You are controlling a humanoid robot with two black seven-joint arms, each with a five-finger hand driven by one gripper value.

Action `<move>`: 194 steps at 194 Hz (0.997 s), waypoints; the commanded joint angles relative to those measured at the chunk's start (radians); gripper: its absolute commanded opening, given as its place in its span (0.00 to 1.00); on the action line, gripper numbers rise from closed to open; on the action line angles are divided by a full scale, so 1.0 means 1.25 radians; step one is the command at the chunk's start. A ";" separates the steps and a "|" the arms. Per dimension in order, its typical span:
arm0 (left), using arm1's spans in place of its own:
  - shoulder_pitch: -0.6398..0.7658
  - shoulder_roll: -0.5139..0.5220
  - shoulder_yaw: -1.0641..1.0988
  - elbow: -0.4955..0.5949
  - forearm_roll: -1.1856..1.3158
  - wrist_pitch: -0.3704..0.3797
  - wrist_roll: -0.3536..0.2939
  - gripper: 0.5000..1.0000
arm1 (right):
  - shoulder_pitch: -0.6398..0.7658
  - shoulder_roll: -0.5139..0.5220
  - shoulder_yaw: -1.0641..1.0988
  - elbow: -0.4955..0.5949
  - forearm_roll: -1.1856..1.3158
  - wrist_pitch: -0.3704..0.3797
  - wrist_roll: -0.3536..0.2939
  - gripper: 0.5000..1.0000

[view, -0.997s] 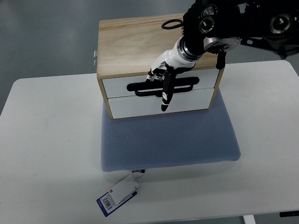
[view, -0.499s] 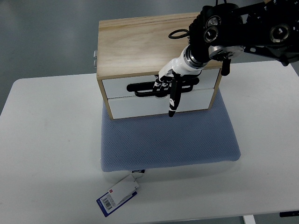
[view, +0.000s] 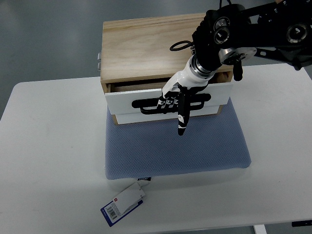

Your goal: Open wood drawer with right hand

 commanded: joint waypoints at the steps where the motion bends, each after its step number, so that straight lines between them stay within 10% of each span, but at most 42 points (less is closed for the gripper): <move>1: 0.000 0.000 0.000 0.000 0.000 0.001 0.000 1.00 | 0.008 -0.008 0.001 0.017 0.012 0.012 0.000 0.89; 194: 0.000 0.000 0.001 0.001 0.000 0.001 0.000 1.00 | 0.065 -0.090 0.003 0.121 0.146 0.063 0.000 0.89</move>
